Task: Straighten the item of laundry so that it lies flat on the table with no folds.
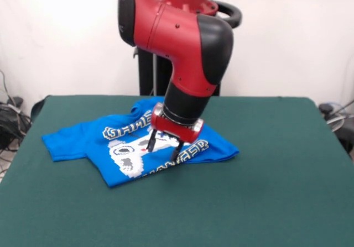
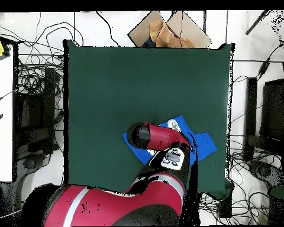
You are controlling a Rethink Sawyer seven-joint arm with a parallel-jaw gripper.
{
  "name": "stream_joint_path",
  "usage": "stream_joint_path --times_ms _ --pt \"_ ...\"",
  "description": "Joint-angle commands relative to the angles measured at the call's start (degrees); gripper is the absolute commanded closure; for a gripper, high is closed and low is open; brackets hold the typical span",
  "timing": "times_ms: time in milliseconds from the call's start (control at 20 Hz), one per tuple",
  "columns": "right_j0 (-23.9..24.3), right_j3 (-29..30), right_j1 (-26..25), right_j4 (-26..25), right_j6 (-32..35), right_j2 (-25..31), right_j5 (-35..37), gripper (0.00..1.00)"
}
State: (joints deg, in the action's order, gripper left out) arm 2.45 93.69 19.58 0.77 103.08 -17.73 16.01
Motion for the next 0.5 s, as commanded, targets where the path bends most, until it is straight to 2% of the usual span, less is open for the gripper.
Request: stream_joint_path --times_ms 50,500 --pt "1.64 -5.27 -0.89 4.42 9.67 7.40 1.24 0.00" --pt "-2.70 -7.33 -5.16 5.21 12.54 1.45 2.08 0.00"
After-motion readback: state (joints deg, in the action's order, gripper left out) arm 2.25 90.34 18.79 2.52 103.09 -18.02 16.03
